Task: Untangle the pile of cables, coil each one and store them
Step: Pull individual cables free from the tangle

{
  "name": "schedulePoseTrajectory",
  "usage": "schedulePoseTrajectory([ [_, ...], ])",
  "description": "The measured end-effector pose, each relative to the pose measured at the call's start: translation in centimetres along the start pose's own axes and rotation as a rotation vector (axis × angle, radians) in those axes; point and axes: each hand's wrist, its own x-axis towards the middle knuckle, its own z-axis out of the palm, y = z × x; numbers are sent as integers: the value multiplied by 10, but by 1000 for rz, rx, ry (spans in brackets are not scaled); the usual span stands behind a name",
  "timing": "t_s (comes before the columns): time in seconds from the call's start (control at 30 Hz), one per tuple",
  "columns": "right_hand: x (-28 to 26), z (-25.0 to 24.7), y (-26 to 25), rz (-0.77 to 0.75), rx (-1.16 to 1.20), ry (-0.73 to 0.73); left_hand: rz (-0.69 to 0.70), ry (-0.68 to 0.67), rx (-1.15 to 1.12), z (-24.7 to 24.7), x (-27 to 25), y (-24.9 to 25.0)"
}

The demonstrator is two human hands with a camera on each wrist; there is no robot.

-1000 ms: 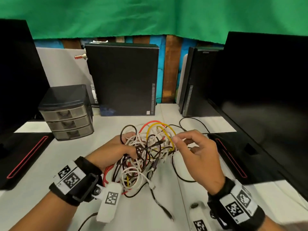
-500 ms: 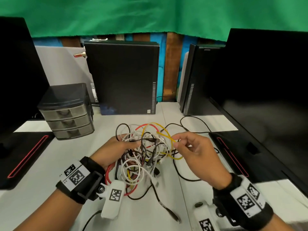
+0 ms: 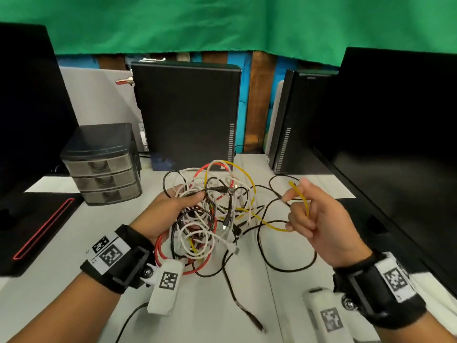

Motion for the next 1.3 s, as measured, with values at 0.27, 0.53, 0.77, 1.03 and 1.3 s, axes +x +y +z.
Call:
schedulePoseTrajectory([
  [0.27,10,4,24,-68,-481,18,53,13,-166,-5,-6,11],
  [0.53,13,-8,29,-303,-752,265,64,-136,-98,4,-13,12],
  [0.77,-9,15,20,-783,-944,121,143,-343,278,22,-23,13],
  [1.03,-8,6,15,-670,-961,42,110,-470,419,31,-30,12],
  [1.3,-1,1,8,-602,-630,279,75,-340,358,25,-22,15],
])
